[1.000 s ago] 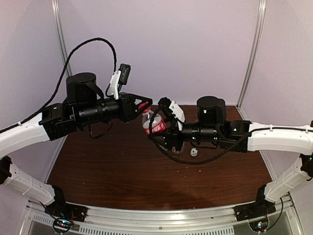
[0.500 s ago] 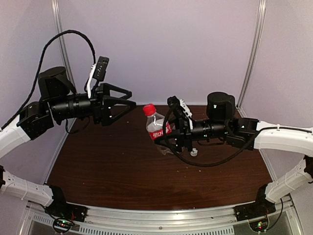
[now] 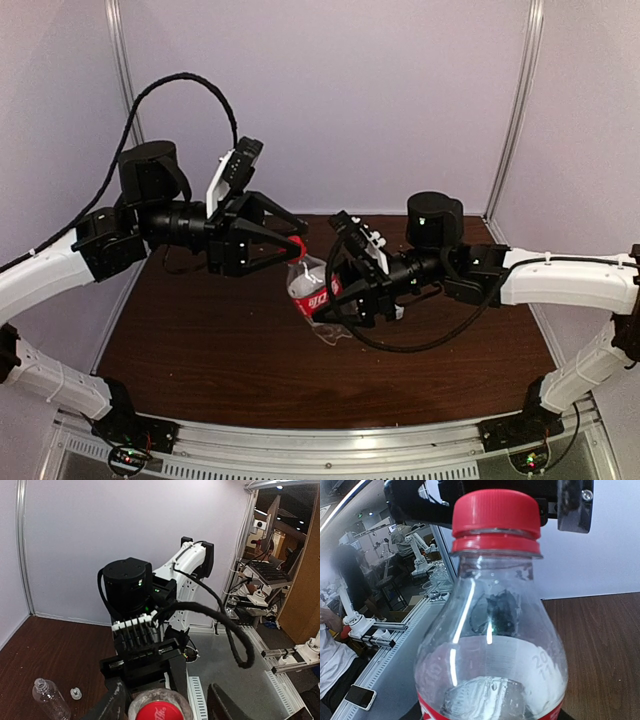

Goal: Unscrew the bottle caps

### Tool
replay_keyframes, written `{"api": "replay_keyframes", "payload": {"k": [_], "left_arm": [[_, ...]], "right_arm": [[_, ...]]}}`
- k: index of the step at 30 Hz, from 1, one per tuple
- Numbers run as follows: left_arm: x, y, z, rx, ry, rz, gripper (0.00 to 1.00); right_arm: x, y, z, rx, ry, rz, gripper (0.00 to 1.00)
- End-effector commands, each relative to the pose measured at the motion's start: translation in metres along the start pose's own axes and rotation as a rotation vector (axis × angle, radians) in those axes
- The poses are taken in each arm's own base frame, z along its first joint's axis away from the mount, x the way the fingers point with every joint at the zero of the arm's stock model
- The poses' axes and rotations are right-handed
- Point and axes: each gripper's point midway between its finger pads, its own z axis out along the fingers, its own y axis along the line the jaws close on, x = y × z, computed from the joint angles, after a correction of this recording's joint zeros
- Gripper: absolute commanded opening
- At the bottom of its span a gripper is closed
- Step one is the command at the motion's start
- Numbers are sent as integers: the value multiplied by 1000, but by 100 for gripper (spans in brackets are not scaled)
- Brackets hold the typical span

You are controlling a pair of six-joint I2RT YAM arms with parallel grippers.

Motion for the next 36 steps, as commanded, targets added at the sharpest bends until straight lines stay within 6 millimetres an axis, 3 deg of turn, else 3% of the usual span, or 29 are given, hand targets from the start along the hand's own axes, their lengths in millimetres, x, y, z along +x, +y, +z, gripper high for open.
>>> {"api": "replay_keyframes", "payload": {"k": [1,11,19,36], "left_arm": [[-5,-6,5,83,-31,27,52],[2,-4,5,78,-44,16,34],[-3,-2,2,48,-61,20,43],[-9,-1,-5,42,-96,16,33]], "right_arm": [[-22,11,0,-62,-50,-43,31],[-23,8,0,-59,-54,-43,30],[-20,7,-1,-55,-51,-40,30],[-18,7,-1,-56,-46,-35,29]]}}
